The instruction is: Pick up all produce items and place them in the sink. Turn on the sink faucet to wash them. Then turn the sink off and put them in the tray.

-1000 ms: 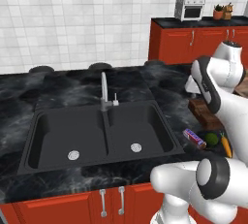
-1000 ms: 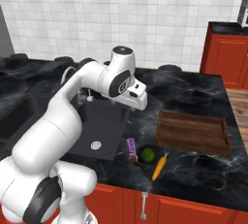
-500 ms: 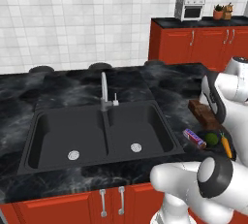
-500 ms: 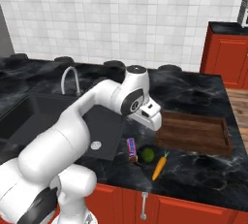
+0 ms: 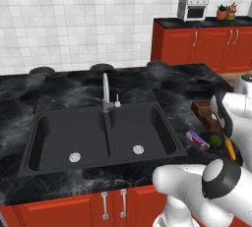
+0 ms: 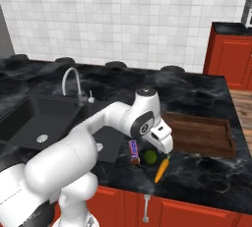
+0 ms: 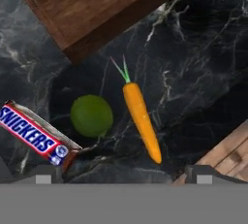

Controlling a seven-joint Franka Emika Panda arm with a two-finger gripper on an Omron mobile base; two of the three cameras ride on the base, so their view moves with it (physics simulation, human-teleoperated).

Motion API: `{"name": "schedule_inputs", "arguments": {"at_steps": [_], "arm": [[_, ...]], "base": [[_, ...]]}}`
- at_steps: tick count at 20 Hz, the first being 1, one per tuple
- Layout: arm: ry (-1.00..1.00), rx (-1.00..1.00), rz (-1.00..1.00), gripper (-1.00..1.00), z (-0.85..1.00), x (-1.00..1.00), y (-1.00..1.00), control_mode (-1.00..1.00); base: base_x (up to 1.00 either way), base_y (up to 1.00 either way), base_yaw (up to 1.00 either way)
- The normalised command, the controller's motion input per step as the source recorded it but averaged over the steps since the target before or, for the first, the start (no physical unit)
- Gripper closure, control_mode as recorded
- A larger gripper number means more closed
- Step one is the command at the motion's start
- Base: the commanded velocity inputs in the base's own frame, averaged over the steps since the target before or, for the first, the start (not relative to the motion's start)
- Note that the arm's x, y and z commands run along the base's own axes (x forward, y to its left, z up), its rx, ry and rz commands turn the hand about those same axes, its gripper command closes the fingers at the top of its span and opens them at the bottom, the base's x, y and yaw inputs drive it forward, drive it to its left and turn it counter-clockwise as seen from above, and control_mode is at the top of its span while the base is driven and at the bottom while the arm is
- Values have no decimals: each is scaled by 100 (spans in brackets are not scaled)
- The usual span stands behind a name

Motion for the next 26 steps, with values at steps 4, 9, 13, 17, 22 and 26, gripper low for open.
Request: {"name": "schedule_inputs", "arguments": {"at_steps": [4, 9, 13, 17, 22, 26], "arm": [[0, 0, 0, -100, -42, -4, -23, -100], [0, 0, 1, -100, -39, 0, -14, -100], [3, 0, 2, -100, -36, 0, -6, -100], [1, -2, 2, -100, -35, 0, -11, -100], [1, -1, 4, -100, -34, 0, -14, -100], [0, 0, 10, -100, -29, 0, -19, -100]], "base": [[0, 0, 0], [0, 0, 0], [0, 0, 0], [0, 0, 0], [0, 0, 0], [0, 0, 0]]}}
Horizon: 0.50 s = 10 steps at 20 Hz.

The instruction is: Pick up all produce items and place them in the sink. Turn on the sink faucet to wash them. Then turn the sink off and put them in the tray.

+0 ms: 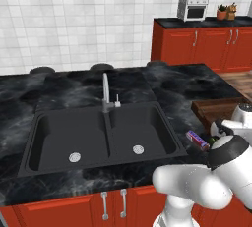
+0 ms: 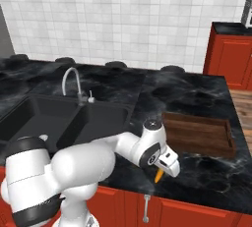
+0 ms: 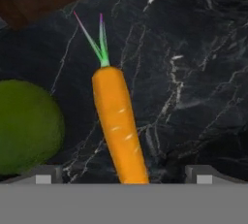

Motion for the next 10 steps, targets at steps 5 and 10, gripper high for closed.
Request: {"name": "schedule_inputs", "arguments": {"at_steps": [5, 10], "arm": [[0, 0, 12, -100, -25, 0, -21, -100], [0, 0, 12, -100, -32, 1, -7, -100]], "base": [[0, 0, 0], [0, 0, 0]]}}
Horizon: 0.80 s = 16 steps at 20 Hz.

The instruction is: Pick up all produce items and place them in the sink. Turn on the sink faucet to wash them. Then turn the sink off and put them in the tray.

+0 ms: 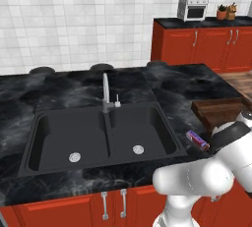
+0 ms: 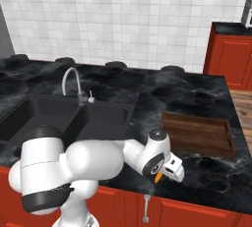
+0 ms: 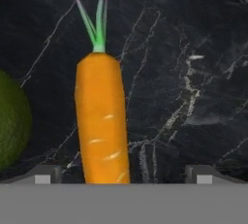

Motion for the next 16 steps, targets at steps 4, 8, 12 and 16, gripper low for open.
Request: {"name": "schedule_inputs", "arguments": {"at_steps": [4, 8, 12, 16], "arm": [[0, 0, 10, -100, -42, 8, 5, -100], [1, -6, 3, 100, -30, 1, 9, -100], [0, -6, 0, 100, -9, -8, 16, -100], [-6, -4, 0, 100, -3, -38, 34, -100]], "base": [[0, 0, 0], [0, 0, 0], [0, 0, 0], [0, 0, 0]]}}
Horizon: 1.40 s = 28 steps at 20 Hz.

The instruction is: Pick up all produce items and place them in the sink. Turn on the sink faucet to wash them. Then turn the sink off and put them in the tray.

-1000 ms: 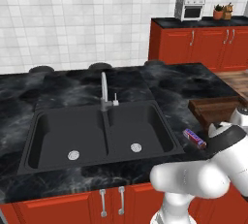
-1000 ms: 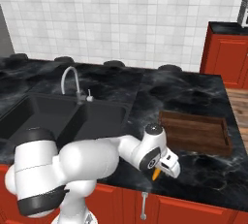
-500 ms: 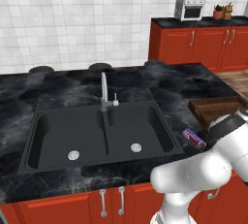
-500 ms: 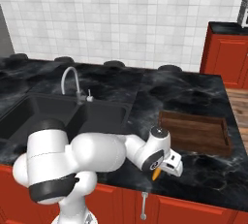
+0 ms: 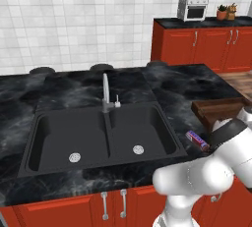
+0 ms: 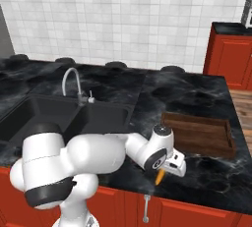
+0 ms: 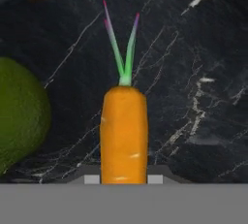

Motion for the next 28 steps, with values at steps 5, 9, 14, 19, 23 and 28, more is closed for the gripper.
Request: {"name": "schedule_inputs", "arguments": {"at_steps": [5, 9, 14, 19, 23, 28], "arm": [[-15, -7, 0, 100, 22, -57, 48, -100], [-21, -12, 0, 100, 80, -26, 50, -100], [-19, -10, 0, 100, 98, 0, 45, -100], [-12, -3, 1, 100, 87, 2, 49, -100], [-1, 0, 6, 100, 66, 18, 55, -100], [0, 0, 8, 100, 45, 28, 62, -100]], "base": [[0, 0, 0], [0, 0, 0], [0, 0, 0], [0, 0, 0], [0, 0, 0], [0, 0, 0]]}}
